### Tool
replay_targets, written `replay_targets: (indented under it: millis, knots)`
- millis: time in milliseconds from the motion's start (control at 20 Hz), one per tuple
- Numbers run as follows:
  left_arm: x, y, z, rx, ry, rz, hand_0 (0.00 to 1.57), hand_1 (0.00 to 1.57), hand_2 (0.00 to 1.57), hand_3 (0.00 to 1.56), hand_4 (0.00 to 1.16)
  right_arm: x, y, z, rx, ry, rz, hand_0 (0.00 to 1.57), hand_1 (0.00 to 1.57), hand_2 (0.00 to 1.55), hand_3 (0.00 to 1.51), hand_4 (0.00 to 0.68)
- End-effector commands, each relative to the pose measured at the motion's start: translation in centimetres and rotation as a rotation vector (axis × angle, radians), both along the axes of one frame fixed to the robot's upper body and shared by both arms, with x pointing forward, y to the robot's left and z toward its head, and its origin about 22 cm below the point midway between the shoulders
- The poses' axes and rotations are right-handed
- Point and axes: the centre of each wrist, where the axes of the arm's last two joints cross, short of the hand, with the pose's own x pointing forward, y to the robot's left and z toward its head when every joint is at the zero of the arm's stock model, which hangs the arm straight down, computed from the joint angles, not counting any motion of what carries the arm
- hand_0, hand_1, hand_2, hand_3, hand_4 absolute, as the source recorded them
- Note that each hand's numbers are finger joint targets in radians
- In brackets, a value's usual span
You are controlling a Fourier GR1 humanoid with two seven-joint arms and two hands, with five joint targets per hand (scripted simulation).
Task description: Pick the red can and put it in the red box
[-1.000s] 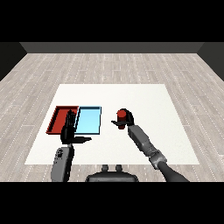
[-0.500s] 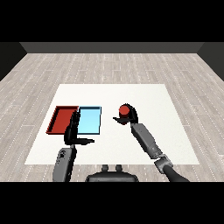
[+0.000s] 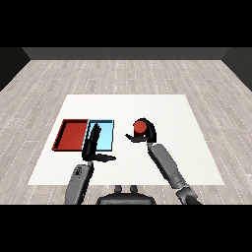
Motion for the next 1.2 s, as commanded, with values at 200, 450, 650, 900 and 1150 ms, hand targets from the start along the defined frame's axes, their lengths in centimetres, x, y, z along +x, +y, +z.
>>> replay_targets:
  millis: [200,450,650,900,1150]
  knots:
    - [1.3,-3.9,0.8,-0.007,0.04,-0.042,0.0,0.0,0.0,0.0,0.0,-2.8,2.3,0.7,0.051,-0.033,-0.002,1.44,1.44,1.43,1.38,0.655]
    - [0.5,-4.7,-2.0,-0.021,0.074,-0.06,0.0,0.0,0.0,0.0,0.0,-4.1,1.9,-0.6,0.024,-0.005,-0.006,1.45,1.45,1.45,1.4,0.661]
    - [1.6,-5.3,-2.0,-0.021,0.129,-0.1,0.0,0.0,0.0,0.0,0.0,-3.8,4.5,-0.1,0.05,-0.023,-0.004,1.46,1.46,1.44,1.39,0.639]
    - [1.9,-5.3,-3.4,-0.017,0.145,-0.115,0.0,0.0,0.0,0.0,0.0,-4.5,4.5,-1.1,0.05,-0.014,0.031,1.46,1.46,1.45,1.38,0.634]
    - [1.6,-7.5,-4.5,-0.026,0.15,-0.116,0.0,0.0,0.0,0.0,0.0,-3.4,6.7,0.4,0.042,-0.025,0.029,1.44,1.44,1.43,1.39,0.633]
